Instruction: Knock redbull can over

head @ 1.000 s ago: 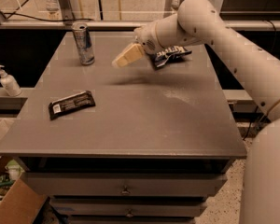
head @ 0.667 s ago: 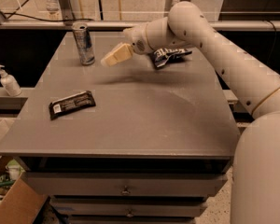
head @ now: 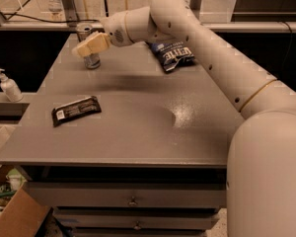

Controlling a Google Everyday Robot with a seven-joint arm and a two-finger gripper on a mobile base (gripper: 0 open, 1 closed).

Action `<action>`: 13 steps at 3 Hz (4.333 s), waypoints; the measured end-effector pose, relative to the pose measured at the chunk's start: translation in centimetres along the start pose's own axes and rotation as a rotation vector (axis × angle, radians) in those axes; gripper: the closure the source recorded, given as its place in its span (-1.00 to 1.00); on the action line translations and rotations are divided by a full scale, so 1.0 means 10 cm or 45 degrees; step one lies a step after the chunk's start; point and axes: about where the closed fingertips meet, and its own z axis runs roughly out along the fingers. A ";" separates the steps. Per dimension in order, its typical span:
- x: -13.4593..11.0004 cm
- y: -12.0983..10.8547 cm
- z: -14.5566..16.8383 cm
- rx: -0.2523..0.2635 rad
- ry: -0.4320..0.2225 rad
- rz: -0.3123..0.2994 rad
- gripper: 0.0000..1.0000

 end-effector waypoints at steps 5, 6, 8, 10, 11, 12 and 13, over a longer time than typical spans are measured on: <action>0.28 -0.13 0.62 0.048 0.030 0.040 -0.20; 0.29 -0.14 0.58 0.070 0.023 0.063 0.27; 0.41 -0.31 -0.07 0.147 0.056 0.048 1.00; 0.59 -0.31 -1.15 0.233 0.222 -0.023 1.00; 0.66 -0.25 -1.54 0.233 0.418 -0.128 1.00; 0.70 -0.19 -1.83 0.195 0.582 -0.201 1.00; 0.76 -0.05 -2.05 0.112 0.723 -0.252 1.00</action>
Offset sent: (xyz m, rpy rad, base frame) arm 0.0360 0.0467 -0.0434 -0.0344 0.0103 -0.0240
